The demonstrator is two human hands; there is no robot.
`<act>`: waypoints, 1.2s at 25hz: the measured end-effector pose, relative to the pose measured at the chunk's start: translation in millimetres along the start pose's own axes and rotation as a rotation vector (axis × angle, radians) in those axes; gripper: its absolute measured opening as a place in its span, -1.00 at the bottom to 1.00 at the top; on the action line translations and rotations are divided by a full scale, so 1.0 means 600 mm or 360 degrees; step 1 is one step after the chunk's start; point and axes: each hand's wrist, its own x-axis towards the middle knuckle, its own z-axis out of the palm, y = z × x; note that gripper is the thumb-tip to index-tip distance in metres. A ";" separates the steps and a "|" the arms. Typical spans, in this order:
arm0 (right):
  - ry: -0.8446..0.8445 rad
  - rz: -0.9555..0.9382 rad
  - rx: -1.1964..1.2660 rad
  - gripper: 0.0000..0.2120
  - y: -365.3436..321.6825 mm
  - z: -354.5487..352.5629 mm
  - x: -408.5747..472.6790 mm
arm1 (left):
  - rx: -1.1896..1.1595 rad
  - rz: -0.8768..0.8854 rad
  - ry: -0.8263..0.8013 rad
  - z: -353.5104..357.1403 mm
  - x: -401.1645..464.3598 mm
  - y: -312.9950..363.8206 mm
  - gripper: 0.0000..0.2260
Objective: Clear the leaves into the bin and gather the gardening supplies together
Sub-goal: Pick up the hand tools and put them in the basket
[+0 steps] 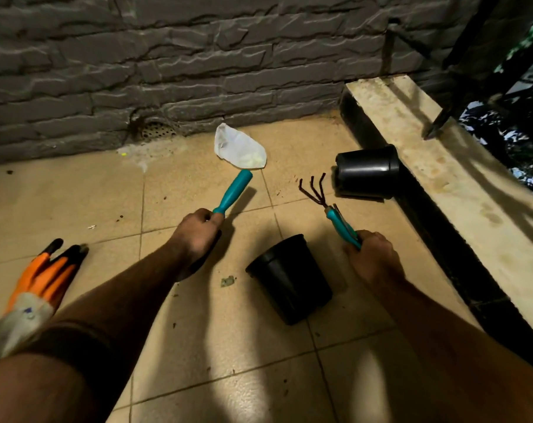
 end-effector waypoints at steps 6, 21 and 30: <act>-0.0061 -0.0118 -0.0028 -0.58 0.013 -0.039 -0.032 | -0.0730 -0.0027 -0.0258 -0.004 -0.003 -0.007 -0.60; -0.0131 -0.0138 0.0265 -0.62 -0.069 -0.361 -0.297 | -0.1227 -0.0192 -0.0325 -0.135 -0.348 0.221 -0.49; -0.0121 -0.0010 0.0354 -0.65 -0.167 -0.645 -0.448 | -0.1310 -0.0216 -0.0535 -0.272 -0.553 0.397 -0.64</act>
